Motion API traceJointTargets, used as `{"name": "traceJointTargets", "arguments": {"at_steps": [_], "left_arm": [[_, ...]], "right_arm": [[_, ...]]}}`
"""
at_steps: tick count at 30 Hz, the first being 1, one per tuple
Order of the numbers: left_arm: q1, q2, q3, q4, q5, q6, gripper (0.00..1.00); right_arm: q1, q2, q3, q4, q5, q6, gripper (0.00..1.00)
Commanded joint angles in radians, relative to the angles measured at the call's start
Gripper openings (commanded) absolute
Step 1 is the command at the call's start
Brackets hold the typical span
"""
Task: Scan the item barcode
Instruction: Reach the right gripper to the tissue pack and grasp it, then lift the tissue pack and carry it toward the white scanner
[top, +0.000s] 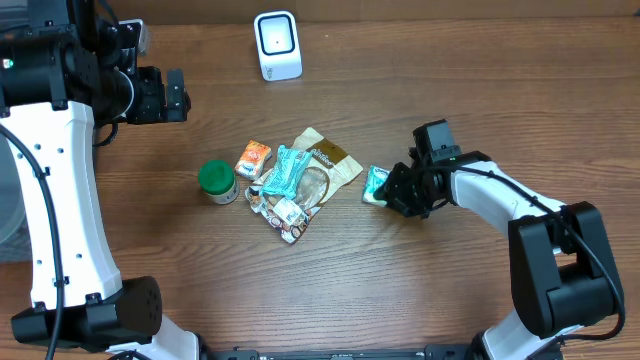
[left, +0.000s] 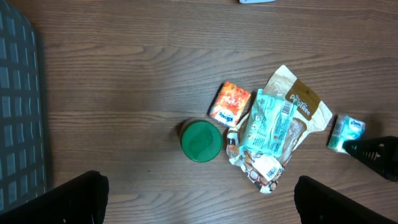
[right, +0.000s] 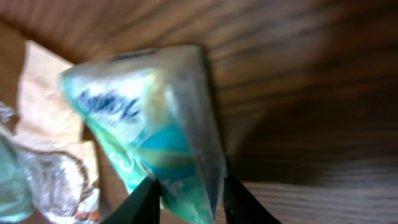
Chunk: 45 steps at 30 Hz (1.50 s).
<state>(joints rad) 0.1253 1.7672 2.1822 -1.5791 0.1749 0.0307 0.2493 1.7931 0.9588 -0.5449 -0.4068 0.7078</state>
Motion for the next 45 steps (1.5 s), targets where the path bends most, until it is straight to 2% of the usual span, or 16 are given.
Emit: {"name": "traceJointTargets", "arguments": {"at_steps": [1,4,5,6,8,13,16,19,23,28,31,32,34,37,40,45], "left_arm": [[0.000,0.000,0.005,0.002,-0.006,0.022,1.00],[0.000,0.000,0.005,0.002,-0.006,0.022,1.00],[0.000,0.000,0.005,0.002,-0.006,0.022,1.00],[0.000,0.000,0.005,0.002,-0.006,0.022,1.00],[0.000,0.000,0.005,0.002,-0.006,0.022,1.00],[0.000,0.000,0.005,0.002,-0.006,0.022,1.00],[0.000,0.000,0.005,0.002,-0.006,0.022,0.99],[0.000,0.000,0.005,0.002,-0.006,0.022,1.00],[0.000,0.000,0.005,0.002,-0.006,0.022,1.00],[0.000,0.000,0.005,0.002,-0.006,0.022,1.00],[0.000,0.000,0.005,0.002,-0.006,0.022,1.00],[0.000,0.000,0.005,0.002,-0.006,0.022,1.00],[0.000,0.000,0.005,0.002,-0.006,0.022,0.99],[0.000,0.000,0.005,0.002,-0.006,0.022,1.00],[0.000,0.000,0.005,0.002,-0.006,0.022,1.00],[0.000,0.000,0.005,0.002,-0.006,0.022,0.99]], "right_arm": [[0.002,0.005,-0.029,0.016,0.051,0.026,0.29],[0.001,0.005,-0.037,0.033,0.051,0.025,0.28],[0.001,0.005,-0.037,0.039,0.052,0.025,0.23],[0.001,0.005,-0.037,0.046,0.056,0.024,0.13],[0.001,0.005,-0.037,0.063,0.058,0.017,0.04],[-0.015,-0.018,-0.006,0.039,-0.045,-0.076,0.04],[-0.039,-0.070,0.031,0.014,-0.219,-0.185,0.04],[-0.078,-0.140,0.065,0.024,-0.489,-0.272,0.04],[-0.125,-0.214,0.080,0.123,-0.809,-0.285,0.04],[-0.144,-0.233,0.080,0.314,-1.023,-0.126,0.04],[-0.144,-0.233,0.080,0.449,-1.073,0.032,0.04],[-0.144,-0.233,0.080,0.554,-1.092,0.157,0.04],[-0.144,-0.233,0.080,0.676,-1.099,0.287,0.04],[-0.144,-0.233,0.080,0.806,-1.098,0.410,0.04],[-0.143,-0.233,0.080,0.878,-1.080,0.441,0.04],[-0.120,-0.231,0.076,0.839,-1.025,0.381,0.04]]}}
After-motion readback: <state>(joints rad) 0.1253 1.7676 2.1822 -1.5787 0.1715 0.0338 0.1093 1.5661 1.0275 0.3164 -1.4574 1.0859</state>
